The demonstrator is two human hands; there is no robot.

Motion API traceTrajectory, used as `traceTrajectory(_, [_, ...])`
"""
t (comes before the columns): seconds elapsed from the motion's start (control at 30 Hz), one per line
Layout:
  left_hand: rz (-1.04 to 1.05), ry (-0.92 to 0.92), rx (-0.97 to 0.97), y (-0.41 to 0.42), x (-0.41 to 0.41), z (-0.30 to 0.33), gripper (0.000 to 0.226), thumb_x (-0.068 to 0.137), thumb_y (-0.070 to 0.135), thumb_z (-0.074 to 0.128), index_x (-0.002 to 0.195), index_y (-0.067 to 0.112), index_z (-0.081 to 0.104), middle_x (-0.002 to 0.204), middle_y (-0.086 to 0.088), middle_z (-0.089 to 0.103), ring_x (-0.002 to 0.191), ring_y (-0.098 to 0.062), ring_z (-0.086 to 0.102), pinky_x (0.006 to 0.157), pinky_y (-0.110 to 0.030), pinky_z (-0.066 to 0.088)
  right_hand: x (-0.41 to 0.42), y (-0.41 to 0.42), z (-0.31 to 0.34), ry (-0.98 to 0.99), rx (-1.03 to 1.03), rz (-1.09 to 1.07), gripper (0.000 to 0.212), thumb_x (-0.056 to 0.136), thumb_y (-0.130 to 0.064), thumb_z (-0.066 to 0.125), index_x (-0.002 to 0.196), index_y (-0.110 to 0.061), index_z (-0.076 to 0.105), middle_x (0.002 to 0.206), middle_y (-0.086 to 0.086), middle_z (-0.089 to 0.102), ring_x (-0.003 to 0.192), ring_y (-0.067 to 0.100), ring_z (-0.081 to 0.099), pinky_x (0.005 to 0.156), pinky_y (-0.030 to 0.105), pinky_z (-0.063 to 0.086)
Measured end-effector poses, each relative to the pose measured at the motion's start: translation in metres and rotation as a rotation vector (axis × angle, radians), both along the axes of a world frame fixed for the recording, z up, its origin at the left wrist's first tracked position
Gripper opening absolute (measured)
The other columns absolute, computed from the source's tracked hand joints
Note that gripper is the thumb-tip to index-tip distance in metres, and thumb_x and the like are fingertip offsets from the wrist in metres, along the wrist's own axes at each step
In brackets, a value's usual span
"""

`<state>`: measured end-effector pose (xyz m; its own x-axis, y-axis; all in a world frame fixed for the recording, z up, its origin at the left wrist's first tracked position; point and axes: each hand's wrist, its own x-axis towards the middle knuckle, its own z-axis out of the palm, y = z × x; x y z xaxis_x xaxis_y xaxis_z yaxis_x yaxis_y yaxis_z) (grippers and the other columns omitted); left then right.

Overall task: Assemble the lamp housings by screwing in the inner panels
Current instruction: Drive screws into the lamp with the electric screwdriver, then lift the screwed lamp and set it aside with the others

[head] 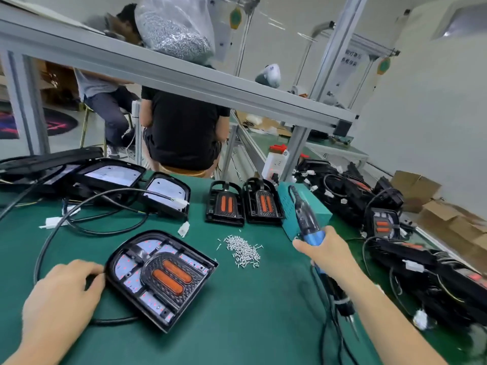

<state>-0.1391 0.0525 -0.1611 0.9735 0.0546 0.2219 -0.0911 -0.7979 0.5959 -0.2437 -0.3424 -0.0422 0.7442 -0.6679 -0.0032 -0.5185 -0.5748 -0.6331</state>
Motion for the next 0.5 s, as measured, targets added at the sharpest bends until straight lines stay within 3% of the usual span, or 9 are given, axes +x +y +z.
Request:
traceTrajectory(0.1, [0.0, 0.008, 0.006, 0.0, 0.0, 0.0, 0.015, 0.081, 0.013, 0.068, 0.082, 0.027, 0.07, 0.087, -0.004, 0.066, 0.088, -0.032, 0.06, 0.077, -0.046, 0.05, 0.008, -0.006, -0.021, 0.27, -0.131, 0.062, 0.06, 0.081, -0.061, 0.065, 0.11, -0.013, 0.042, 0.091, -0.004, 0.052, 0.076, 0.013, 0.053, 0.057, 0.027, 0.037])
traceTrajectory(0.17, [-0.014, -0.006, 0.013, 0.0, 0.0, 0.0, 0.018, 0.079, 0.011, 0.07, 0.078, 0.029, 0.069, 0.084, -0.002, 0.066, 0.086, -0.032, 0.059, 0.076, -0.046, 0.05, 0.016, -0.005, -0.033, 0.384, -0.209, 0.094, 0.069, 0.083, -0.066, 0.059, 0.12, -0.009, 0.044, 0.095, -0.003, 0.048, 0.082, 0.015, 0.051, 0.063, 0.028, 0.039])
traceTrajectory(0.3, [-0.009, -0.024, 0.018, -0.001, 0.0, 0.002, 0.034, 0.074, 0.005, 0.073, 0.069, 0.035, 0.06, 0.076, 0.001, 0.061, 0.08, -0.032, 0.056, 0.071, -0.046, 0.049, 0.028, 0.001, -0.046, 0.469, -0.334, 0.094, 0.066, 0.084, -0.065, 0.057, 0.119, -0.01, 0.045, 0.097, 0.0, 0.046, 0.087, 0.021, 0.047, 0.07, 0.028, 0.038])
traceTrajectory(0.4, [-0.041, -0.06, 0.034, 0.001, 0.003, 0.001, 0.044, 0.069, -0.001, 0.077, 0.067, 0.037, 0.055, 0.075, -0.002, 0.061, 0.079, -0.036, 0.057, 0.072, -0.048, 0.048, 0.033, 0.005, -0.049, 0.499, -0.432, 0.1, 0.056, 0.086, -0.063, 0.057, 0.108, -0.012, 0.048, 0.092, -0.001, 0.053, 0.091, 0.021, 0.058, 0.068, 0.027, 0.038])
traceTrajectory(0.5, [-0.05, -0.046, 0.057, 0.001, 0.008, -0.003, 0.047, 0.065, -0.002, 0.079, 0.065, 0.037, 0.054, 0.073, 0.0, 0.059, 0.073, -0.033, 0.055, 0.069, -0.045, 0.048, 0.035, 0.012, -0.048, 0.568, -0.596, 0.11, 0.055, 0.089, -0.065, 0.05, 0.11, -0.014, 0.052, 0.107, -0.002, 0.063, 0.102, 0.019, 0.063, 0.067, 0.026, 0.039])
